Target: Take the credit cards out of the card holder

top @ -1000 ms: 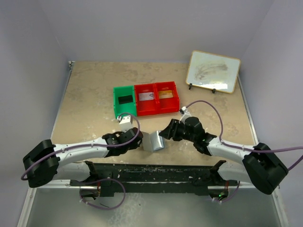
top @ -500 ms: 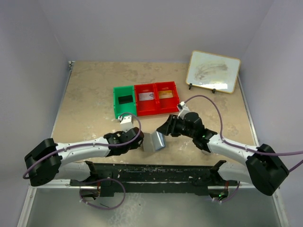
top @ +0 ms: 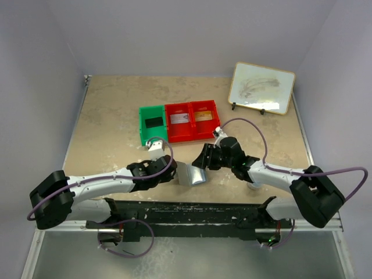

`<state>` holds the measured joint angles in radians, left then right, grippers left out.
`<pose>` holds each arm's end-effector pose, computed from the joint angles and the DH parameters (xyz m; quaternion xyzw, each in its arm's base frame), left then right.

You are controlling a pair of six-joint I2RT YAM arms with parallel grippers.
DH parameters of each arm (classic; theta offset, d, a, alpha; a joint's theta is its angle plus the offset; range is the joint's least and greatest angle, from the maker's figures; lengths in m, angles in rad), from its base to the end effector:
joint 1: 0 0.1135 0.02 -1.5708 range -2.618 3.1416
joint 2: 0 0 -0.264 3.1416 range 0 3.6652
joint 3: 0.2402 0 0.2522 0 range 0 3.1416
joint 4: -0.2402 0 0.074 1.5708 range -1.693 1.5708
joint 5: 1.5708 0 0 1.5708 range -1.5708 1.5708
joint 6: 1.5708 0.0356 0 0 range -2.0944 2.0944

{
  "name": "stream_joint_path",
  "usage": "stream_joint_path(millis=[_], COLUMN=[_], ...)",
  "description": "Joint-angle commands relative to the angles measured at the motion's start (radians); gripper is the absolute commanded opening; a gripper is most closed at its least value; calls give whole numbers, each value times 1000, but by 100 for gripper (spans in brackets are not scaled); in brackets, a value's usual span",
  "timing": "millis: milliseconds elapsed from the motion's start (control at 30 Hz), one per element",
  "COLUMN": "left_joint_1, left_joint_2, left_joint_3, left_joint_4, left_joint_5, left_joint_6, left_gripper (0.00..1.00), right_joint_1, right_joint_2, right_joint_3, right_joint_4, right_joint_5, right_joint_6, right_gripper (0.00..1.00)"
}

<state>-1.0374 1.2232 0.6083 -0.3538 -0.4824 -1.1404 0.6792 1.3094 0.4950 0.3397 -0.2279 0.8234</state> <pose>0.1284 -0.1850 0.1824 -0.1185 0.9225 -0.1494 0.3356 0.1974 0.1697 0.1819 0.0020 0.8501 0.4243 0.3121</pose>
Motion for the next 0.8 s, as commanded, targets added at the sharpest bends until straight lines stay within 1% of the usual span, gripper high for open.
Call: stream_joint_path(millis=[0, 167, 300, 433, 533, 633, 767], left_joint_1=[-4, -3, -4, -4, -3, -4, -3], left_joint_2=[8, 12, 14, 7, 7, 11, 10], left_joint_3=[44, 49, 54, 54, 53, 54, 50], left_joint_4=[24, 36, 32, 26, 21, 25, 24], left_joint_5=[4, 7, 9, 8, 2, 1, -2], left_joint_6=[17, 18, 21, 21, 22, 20, 14], left_gripper=[0, 0, 0, 0, 0, 0, 0], right_joint_1=[-3, -3, -3, -3, -4, -3, -3], right_joint_2=[4, 34, 52, 42, 75, 128, 155], right_joint_3=[61, 80, 74, 59, 69, 77, 39], right_joint_4=[6, 7, 5, 49, 82, 156, 293], right_joint_5=[-21, -38, -23, -69, -132, -188, -263], right_joint_6=[-43, -61, -56, -41, -47, -23, 34], right_gripper=[56, 56, 56, 55, 55, 55, 55])
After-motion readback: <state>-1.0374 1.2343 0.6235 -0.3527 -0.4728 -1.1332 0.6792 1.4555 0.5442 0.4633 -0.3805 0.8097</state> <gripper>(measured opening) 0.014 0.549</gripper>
